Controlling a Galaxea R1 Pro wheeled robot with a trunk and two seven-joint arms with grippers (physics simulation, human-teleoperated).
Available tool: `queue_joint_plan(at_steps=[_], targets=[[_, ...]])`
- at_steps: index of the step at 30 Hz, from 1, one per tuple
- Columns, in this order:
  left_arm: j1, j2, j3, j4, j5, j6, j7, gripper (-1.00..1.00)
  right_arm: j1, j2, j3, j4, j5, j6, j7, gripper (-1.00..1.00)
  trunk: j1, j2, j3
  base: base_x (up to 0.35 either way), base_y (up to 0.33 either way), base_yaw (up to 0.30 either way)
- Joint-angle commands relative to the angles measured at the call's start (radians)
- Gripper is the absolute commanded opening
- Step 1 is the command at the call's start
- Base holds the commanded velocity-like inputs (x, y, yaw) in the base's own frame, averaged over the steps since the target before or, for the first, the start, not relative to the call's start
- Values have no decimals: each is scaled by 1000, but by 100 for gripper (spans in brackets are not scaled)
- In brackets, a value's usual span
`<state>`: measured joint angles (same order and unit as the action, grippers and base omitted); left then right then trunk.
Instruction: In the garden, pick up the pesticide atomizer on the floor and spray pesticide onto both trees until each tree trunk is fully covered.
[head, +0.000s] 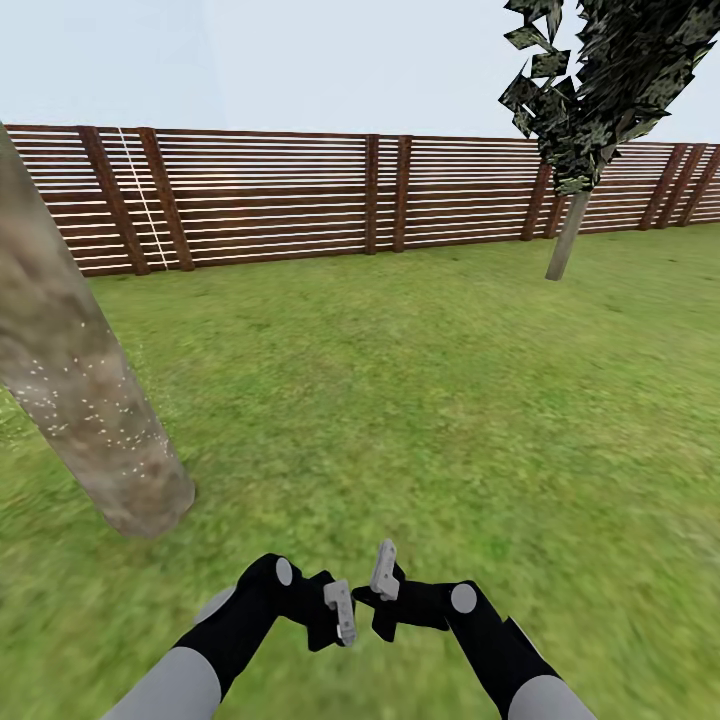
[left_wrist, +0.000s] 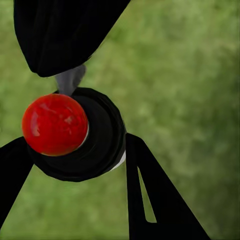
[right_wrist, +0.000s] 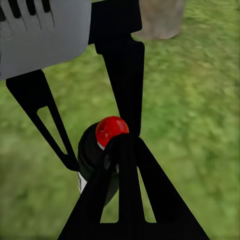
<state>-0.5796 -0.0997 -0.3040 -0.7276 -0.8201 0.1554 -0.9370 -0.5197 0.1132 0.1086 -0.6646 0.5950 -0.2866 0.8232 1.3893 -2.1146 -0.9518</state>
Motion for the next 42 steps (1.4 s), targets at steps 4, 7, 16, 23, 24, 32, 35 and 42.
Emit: queue_joint_plan(at_steps=[4,7,16,23,24,32,35,42], targets=[[0,2,0,0,-4,6,3,-100,0,0,-1,-1,9,-5,1,-100,0,0,-1,0,0,0],[2,15,1,11,-6,3,3,-100,0,0,-1,-1,9,-6,1,-100,0,0,-1,0,0,0],[17,187,0,20,-14,8,4,-100,0,-2,-3,0,11,-6,0,-100,0,0,-1,0,0,0],[20,279,151,223,21,-15,219,-100,0,-12,-14,1,9,-6,-8,100,0,0,-1,0,0,0],[20,275,218,240,46,-49,280,-100,0,-15,-17,2,8,-7,-10,100,0,0,-1,0,0,0],[117,281,604,417,486,-369,757,-100,12,-59,-703,135,5,-61,-377,100,0,0,-1,0,0,0],[209,281,651,420,597,-478,946,-100,70,-63,-741,146,4,-159,-657,100,0,0,-1,0,0,0],[313,277,677,466,731,-594,1023,-100,176,-62,-745,307,6,-327,-944,100,0,0,-1,0,0,0]])
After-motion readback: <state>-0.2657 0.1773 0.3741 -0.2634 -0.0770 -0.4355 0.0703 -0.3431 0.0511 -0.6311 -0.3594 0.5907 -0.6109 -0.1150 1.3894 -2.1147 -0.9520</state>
